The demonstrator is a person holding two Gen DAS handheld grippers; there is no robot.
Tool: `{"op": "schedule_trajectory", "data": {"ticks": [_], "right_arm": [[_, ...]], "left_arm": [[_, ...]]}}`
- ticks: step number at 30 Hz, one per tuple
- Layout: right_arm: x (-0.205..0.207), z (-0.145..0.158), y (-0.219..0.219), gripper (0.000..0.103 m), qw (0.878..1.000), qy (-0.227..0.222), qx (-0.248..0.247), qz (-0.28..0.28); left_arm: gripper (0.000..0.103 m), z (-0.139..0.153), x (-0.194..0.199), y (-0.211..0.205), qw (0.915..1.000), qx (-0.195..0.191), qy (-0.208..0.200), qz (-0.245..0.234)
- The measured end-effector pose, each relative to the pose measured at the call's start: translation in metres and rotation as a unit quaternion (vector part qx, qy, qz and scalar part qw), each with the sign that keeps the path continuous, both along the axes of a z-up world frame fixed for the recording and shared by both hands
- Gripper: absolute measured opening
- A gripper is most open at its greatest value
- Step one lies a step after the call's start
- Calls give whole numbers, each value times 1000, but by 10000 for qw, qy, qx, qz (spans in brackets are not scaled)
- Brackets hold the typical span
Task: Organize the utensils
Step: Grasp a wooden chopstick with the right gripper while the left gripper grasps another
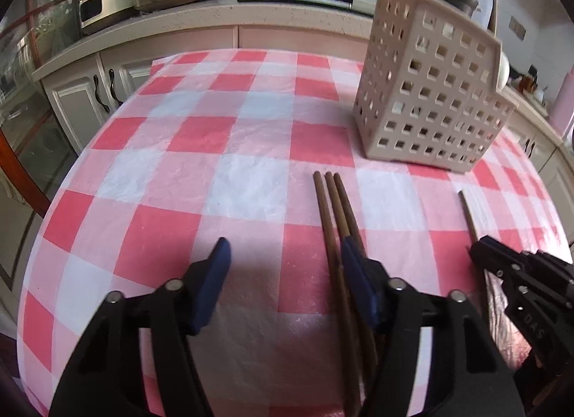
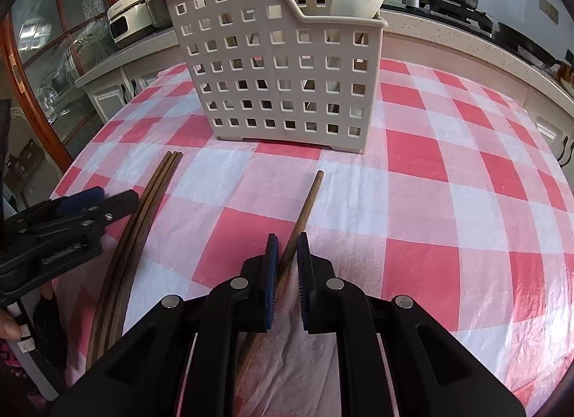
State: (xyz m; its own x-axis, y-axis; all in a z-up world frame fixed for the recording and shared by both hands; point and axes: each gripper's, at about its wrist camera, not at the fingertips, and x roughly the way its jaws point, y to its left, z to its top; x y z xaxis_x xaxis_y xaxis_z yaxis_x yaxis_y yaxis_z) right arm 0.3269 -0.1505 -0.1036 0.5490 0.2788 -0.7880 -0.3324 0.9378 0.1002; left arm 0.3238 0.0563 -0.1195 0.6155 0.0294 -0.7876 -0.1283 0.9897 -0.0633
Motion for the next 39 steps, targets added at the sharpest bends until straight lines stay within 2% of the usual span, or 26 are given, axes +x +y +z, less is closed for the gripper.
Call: {"op": "schedule_trajectory", "data": {"ticks": [2,4,6,10,13,16,18,21,24,27,39], "right_arm": [[1,0,-2,10,10000,28,52,14],[1,1,-3,9,9999,76,94,10],[3,1,-4,9,9998,150,132,-35],[5,3,-5,9,9994,291,118,-128],[6,3,0,10,9993,319,-97,-157],[5,2,13,10,9984,162,-518,-150],[5,2,18,9,9980,140,-589,-160],[4,2,17,8,9983,122,-544,-169],[4,2,8,6,9994,197,-177,-240],[0,9,3,6,9996,83,-21,-280],[-17,47,-12,6,9977,-417,351,-392]], "left_arm": [[58,0,1,-3,10000,93,13,6],[52,-1,2,-6,9999,134,38,-55],[48,-2,3,-13,9992,363,79,-124],[40,0,6,-15,9992,311,121,-215],[33,0,9,-17,9989,328,130,-293],[22,0,10,-22,9985,339,85,-421],[9,0,9,-25,9980,323,71,-535],[8,0,8,-22,9978,197,27,-627],[6,0,4,-14,9979,-63,7,-642],[6,0,-1,-5,9978,-277,-40,-594],[6,41,-31,-4,9948,-365,-691,-646]]}}
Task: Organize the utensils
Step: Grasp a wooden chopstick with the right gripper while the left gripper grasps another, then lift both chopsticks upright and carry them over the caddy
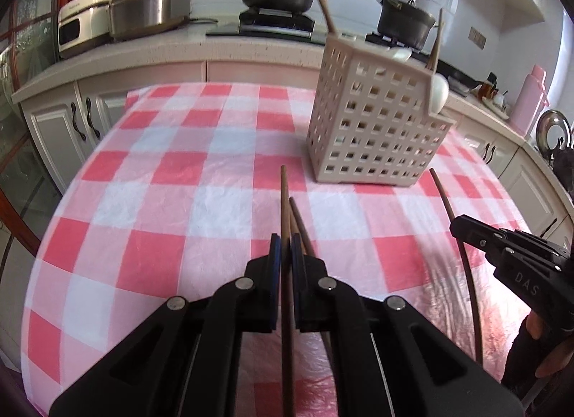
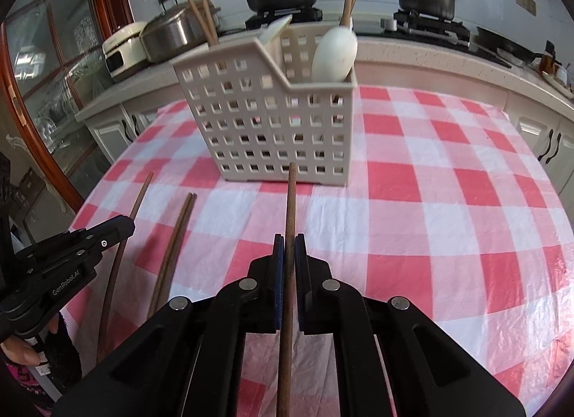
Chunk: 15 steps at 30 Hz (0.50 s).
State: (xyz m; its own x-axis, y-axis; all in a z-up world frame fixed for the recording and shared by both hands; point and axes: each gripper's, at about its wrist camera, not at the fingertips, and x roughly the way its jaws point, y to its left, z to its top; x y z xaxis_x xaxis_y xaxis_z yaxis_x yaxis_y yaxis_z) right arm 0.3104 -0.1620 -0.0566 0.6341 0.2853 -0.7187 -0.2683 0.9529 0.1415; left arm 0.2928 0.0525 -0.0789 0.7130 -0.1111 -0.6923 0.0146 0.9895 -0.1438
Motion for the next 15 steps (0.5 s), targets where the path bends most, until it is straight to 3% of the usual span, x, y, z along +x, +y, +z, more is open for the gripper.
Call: {"op": "schedule_trajectory", "data": {"ticks": [15], "right_arm": [[-38,41,-9,6,9973,-720,148,21]], "left_arm": [[6,46,-45,2,9960,18,-898,30]]}}
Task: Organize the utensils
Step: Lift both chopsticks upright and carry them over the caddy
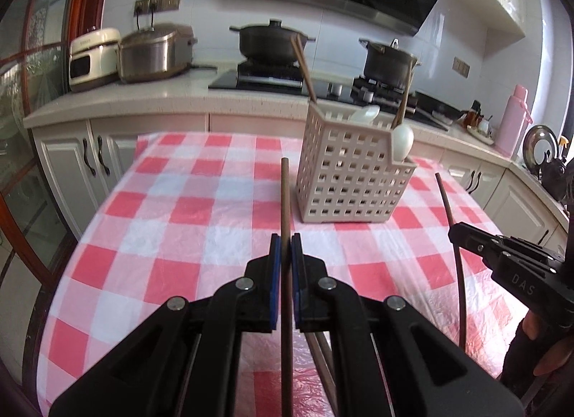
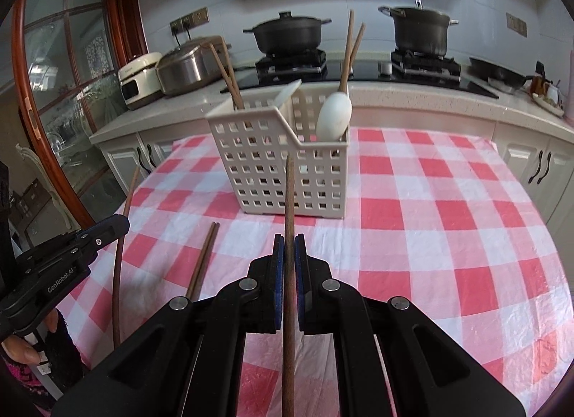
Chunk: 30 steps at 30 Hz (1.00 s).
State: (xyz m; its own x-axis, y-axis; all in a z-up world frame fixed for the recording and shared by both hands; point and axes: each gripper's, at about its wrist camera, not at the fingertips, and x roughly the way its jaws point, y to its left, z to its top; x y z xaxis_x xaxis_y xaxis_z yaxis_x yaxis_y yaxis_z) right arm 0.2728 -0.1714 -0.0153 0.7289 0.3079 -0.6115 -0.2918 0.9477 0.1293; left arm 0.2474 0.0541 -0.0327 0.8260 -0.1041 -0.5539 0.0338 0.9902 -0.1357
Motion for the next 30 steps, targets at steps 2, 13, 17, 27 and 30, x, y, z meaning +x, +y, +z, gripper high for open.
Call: {"op": "schedule_trajectory", "data": {"ticks": [2,13,17,27,30], "right_arm": [[-8,6,-1,6,9999,-135,1,-9],[-43,36,-17,6,9969,-768,122,-118],[-50,41,-20,6,9959,-879,145,-148],[-61,55,-23,6,9935,-1106,234,-138],[-64,59,-24,6,9927,-1171,255,-137]], "left_arm": [[6,6,-7,0,9999,8,-123,12],[6,34,-42,-4,9969,40,-776,104],[6,40,-50,-8,9957,111,-920,73],[6,53,-60,-14,9925,218,-1199,52],[6,57,-61,-16,9917,257,-1257,39]]}}
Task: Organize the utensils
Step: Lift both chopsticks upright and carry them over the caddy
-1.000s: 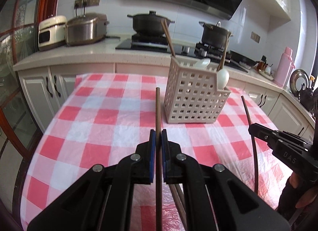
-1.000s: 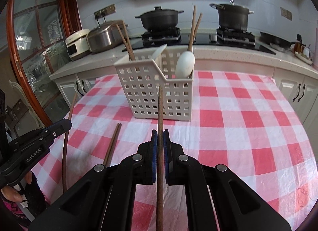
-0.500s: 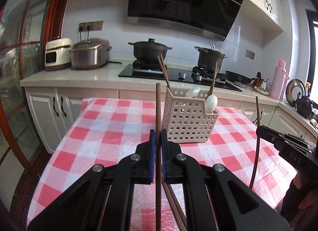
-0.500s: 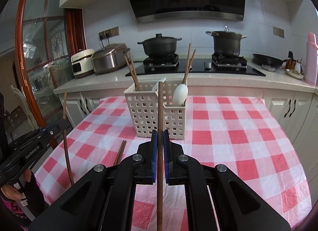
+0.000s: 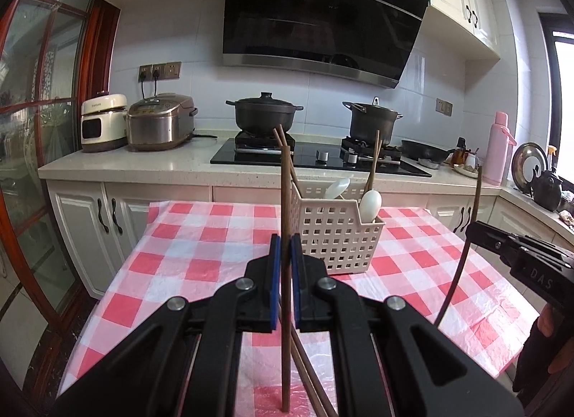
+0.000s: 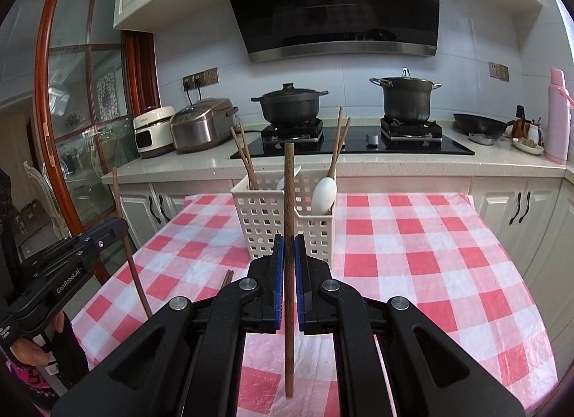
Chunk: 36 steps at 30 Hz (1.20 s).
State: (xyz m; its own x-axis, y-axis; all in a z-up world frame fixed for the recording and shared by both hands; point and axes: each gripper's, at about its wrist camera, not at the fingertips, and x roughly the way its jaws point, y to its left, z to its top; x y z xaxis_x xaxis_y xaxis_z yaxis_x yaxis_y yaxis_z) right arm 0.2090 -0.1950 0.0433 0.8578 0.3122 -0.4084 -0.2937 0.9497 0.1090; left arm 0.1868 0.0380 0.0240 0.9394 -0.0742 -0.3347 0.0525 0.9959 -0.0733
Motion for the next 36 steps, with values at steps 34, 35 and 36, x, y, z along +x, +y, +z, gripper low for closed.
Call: {"op": "schedule_trajectory", "data": {"ticks": [34,35,36], "right_arm": [[30,50,11,6,9975,-675,-155,125],[32,52,11,6,9973,-708,-158,121],[35,54,12,6,9972,-725,-165,118]], "left_arm": [[6,47,33,-13,9983,226,-516,-157],[6,49,35,-14,9981,244,-539,-159],[6,51,36,-15,9980,265,-558,-159]]}}
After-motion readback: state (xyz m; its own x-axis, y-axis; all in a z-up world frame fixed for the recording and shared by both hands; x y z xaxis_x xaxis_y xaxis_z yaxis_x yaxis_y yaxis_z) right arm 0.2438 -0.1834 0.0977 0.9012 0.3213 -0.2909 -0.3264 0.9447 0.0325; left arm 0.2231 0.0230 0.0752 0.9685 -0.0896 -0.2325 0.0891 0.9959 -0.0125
